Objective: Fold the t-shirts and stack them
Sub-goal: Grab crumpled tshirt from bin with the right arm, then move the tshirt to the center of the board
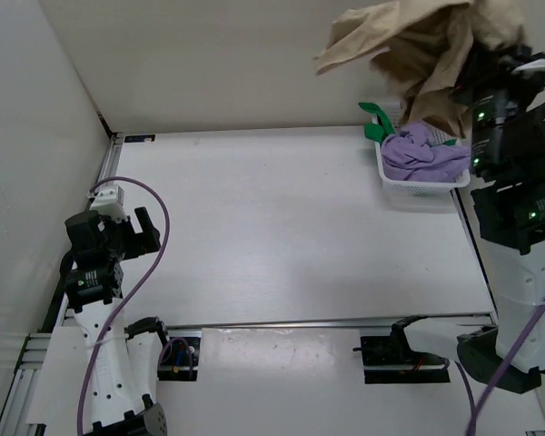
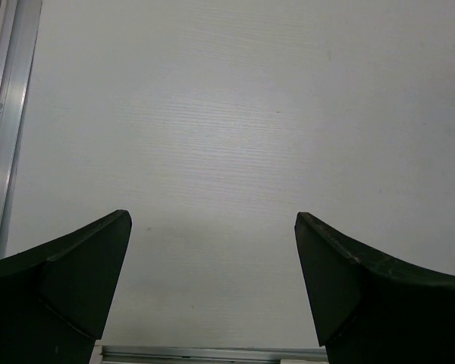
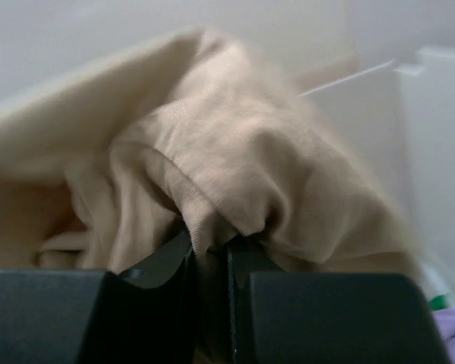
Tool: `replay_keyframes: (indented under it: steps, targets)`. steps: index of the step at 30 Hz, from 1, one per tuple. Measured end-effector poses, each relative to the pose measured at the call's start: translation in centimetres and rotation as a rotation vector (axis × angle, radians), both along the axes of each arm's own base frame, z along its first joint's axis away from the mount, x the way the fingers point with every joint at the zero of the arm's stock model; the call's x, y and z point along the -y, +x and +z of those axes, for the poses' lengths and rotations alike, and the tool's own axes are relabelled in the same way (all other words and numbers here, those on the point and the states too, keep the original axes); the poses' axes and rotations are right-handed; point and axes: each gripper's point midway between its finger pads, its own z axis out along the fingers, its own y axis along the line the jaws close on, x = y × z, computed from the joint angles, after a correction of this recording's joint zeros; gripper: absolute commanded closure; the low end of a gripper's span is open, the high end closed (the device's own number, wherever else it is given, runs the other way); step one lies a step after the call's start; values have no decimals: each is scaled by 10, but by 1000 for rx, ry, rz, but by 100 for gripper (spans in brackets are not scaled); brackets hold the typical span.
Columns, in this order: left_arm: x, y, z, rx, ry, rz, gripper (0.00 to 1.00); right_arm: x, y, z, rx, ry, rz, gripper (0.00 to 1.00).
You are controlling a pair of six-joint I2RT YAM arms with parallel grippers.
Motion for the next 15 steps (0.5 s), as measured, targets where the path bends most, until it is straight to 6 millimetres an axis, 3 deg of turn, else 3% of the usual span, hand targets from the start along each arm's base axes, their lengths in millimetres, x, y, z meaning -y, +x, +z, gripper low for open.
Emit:
replay_keyframes:
  steps: [1, 4, 7, 8, 9, 10, 11, 13, 15]
  targets:
    - [1, 0, 2, 4, 1, -5, 0, -12, -5, -1, 6, 24, 51, 100]
    - [4, 2, 7, 16, 1, -20, 0, -71, 0, -46, -103, 46, 248, 96]
    - [5, 5, 13, 20, -2, -29, 0, -138, 30, -127, -334, 57, 393, 93]
    - [4, 8, 14, 18, -3, -30, 0, -161, 38, -153, -409, 55, 436, 85]
    - [4, 11, 16, 12, -5, -30, 0, -185, 48, -183, -491, 50, 475, 70]
    - [2, 15, 17, 1, -9, -31, 0, -209, 57, -217, -583, 45, 513, 29]
    - [1, 19, 19, -11, -13, -31, 0, -230, 64, -251, -677, 39, 545, 15]
    - [-2, 30, 20, -51, -26, -33, 0, -268, 73, -321, -877, -5, 606, 3]
    - [-4, 44, 21, -104, -48, -38, 0, -291, 79, -372, -1057, -52, 627, 1]
